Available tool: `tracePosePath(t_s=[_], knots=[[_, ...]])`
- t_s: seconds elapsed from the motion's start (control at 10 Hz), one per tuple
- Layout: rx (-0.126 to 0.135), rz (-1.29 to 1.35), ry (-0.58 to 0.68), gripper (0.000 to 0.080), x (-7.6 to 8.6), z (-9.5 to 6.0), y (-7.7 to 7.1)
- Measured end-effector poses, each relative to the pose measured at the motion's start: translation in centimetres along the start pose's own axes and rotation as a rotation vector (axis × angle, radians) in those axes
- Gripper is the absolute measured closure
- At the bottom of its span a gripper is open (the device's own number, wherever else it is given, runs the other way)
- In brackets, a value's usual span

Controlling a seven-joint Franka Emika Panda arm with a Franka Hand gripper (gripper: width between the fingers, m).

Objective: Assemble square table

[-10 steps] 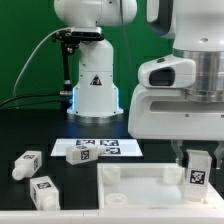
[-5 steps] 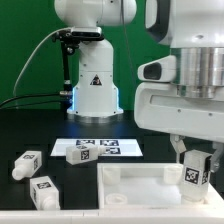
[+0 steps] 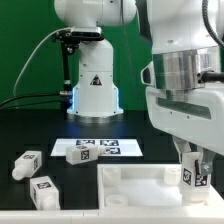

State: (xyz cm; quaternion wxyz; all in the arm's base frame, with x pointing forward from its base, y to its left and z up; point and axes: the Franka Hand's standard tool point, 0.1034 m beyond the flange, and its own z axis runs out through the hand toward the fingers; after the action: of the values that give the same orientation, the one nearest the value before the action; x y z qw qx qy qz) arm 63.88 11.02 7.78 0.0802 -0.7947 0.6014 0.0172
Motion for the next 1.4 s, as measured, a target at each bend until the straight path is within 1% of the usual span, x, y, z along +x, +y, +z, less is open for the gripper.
tracePosePath(t_s=[0.1,0.2,0.3,0.4,0.6,0.7,0.8,0.9,1.0,1.1,1.2,1.3,1.4], knots=[[-0.001,-0.069,0.003,0.0327,0.06,-0.01,0.00],[-0.004,-0.218,0.010,0.0327,0.12,-0.01,-0.05],[-0.007,-0.374,0.014,0.0189,0.06,-0.04,-0.12],[-0.011,-0.549,0.019,0.0158,-0.22,-0.19,-0.22],[-0.017,-0.706,0.023,0.0152,-0.03,-0.15,-0.16],[-0.014,-0.835,0.030,0.0152,-0.02,-0.18,-0.29],[-0.015,-1.046,0.046,0.0151,-0.17,-0.18,-0.50],[-0.037,-1.275,0.057,0.0151,-0.53,-0.13,-0.56],[-0.045,-1.343,0.058,0.0151,-0.71,-0.09,-0.56],[-0.041,-1.291,0.058,0.0151,-0.57,-0.10,-0.54],[-0.042,-1.293,0.059,0.0234,-0.53,-0.10,-0.53],[-0.039,-1.258,0.058,0.0234,-0.56,-0.08,-0.53],[-0.037,-1.175,0.059,0.0416,-0.58,-0.07,-0.53]])
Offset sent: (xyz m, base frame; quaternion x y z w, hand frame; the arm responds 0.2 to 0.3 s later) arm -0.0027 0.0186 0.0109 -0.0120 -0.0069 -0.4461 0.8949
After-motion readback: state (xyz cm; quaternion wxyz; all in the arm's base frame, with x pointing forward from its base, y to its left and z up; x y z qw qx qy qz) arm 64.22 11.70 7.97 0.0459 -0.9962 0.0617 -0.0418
